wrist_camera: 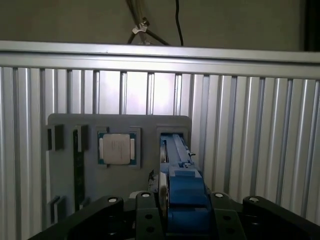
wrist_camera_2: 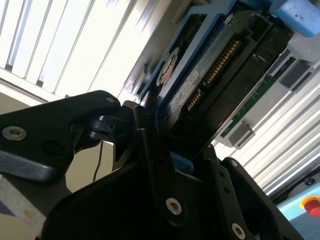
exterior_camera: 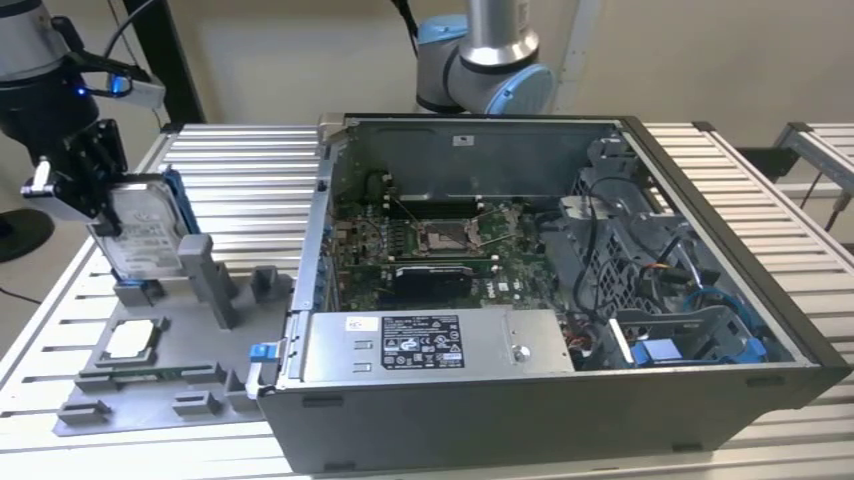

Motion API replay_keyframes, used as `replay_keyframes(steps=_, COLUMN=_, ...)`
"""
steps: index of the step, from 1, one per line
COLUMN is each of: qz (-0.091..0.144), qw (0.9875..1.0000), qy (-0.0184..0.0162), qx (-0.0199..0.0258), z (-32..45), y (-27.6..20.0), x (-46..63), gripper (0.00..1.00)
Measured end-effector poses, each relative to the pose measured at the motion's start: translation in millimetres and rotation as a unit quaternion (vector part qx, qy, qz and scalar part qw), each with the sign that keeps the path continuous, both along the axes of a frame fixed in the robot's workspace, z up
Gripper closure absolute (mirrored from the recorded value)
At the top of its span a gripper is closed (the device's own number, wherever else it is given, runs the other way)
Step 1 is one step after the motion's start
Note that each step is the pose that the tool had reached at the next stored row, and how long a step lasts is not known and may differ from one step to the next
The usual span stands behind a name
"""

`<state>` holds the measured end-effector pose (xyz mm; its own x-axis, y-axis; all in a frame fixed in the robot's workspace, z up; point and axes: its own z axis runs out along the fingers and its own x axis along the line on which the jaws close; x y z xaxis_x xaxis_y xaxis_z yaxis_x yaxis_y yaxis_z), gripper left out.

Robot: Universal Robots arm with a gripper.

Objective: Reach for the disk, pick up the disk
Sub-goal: 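Pick up the disk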

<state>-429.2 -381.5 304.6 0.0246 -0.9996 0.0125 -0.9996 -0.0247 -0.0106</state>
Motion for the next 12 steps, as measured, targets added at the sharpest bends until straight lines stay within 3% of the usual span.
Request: replay_keyframes(steps=12, qz=0.0, qw=1.0, qy=0.0, qx=-0.0009, z=22.7, y=0.0, x=0.0, gripper=1.0)
